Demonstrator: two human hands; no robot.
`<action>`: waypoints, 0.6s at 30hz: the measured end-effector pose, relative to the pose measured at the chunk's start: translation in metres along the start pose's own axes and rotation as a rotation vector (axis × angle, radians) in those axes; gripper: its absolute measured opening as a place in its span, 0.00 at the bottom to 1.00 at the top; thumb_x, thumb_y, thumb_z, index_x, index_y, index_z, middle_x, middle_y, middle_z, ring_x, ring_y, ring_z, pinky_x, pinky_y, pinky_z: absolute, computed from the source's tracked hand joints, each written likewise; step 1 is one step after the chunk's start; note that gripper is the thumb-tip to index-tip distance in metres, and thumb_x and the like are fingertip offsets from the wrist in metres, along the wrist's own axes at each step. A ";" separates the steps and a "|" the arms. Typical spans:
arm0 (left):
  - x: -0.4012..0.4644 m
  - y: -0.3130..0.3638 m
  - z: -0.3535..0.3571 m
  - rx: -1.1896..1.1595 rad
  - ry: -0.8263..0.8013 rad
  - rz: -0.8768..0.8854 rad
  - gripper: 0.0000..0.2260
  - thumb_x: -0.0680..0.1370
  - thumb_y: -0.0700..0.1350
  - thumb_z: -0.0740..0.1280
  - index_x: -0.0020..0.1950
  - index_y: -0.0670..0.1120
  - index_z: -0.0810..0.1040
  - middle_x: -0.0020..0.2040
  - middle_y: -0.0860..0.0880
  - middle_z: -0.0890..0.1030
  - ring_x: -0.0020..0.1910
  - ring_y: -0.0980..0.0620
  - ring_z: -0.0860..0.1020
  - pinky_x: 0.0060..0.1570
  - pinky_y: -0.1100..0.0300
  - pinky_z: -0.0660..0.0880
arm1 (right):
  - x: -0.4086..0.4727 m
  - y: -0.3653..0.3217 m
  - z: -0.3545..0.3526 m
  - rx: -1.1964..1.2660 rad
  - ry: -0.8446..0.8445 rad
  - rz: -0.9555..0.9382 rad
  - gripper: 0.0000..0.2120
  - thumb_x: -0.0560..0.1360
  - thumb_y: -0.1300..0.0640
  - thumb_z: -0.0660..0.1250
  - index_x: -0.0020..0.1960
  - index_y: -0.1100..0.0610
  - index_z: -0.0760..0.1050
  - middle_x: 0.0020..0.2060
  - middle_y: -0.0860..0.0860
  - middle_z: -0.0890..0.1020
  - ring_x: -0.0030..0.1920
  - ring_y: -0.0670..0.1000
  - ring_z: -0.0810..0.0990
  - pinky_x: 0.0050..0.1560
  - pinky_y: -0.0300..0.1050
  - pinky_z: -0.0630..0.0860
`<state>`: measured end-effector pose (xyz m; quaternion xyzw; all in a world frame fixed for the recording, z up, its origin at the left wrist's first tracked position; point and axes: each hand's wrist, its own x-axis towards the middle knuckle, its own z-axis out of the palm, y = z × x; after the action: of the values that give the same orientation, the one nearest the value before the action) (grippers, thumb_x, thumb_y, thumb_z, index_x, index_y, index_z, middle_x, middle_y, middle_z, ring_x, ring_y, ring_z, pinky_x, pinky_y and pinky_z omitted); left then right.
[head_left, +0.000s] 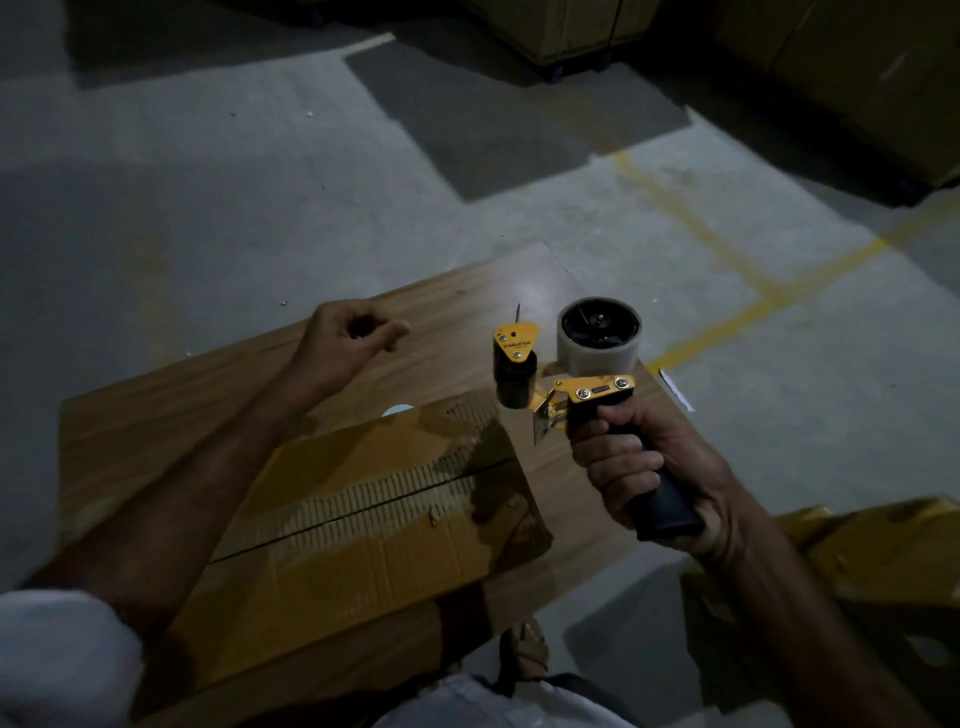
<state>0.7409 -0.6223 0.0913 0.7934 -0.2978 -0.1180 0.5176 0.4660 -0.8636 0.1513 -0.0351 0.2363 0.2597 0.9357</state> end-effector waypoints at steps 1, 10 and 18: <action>-0.005 0.000 0.005 -0.027 0.085 -0.024 0.05 0.77 0.52 0.73 0.44 0.52 0.83 0.38 0.51 0.85 0.39 0.55 0.83 0.42 0.56 0.78 | 0.000 0.000 0.000 0.002 0.008 -0.024 0.05 0.79 0.56 0.60 0.45 0.54 0.66 0.30 0.43 0.63 0.25 0.41 0.63 0.25 0.34 0.65; -0.115 0.072 0.115 -0.200 0.162 0.011 0.18 0.70 0.60 0.78 0.45 0.49 0.77 0.40 0.50 0.80 0.37 0.51 0.79 0.34 0.57 0.80 | 0.012 0.002 0.010 -0.075 0.083 -0.159 0.11 0.81 0.51 0.54 0.42 0.53 0.67 0.29 0.41 0.60 0.23 0.41 0.59 0.21 0.33 0.57; -0.097 0.073 0.122 -0.133 0.320 0.030 0.22 0.68 0.64 0.77 0.44 0.48 0.74 0.37 0.53 0.76 0.35 0.51 0.76 0.32 0.62 0.74 | 0.022 0.008 0.016 -0.127 0.070 -0.159 0.13 0.82 0.51 0.53 0.42 0.53 0.68 0.29 0.41 0.60 0.23 0.41 0.59 0.24 0.32 0.60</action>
<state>0.5781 -0.6770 0.0919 0.7617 -0.2149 -0.0017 0.6113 0.4853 -0.8433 0.1557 -0.1222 0.2483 0.1978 0.9404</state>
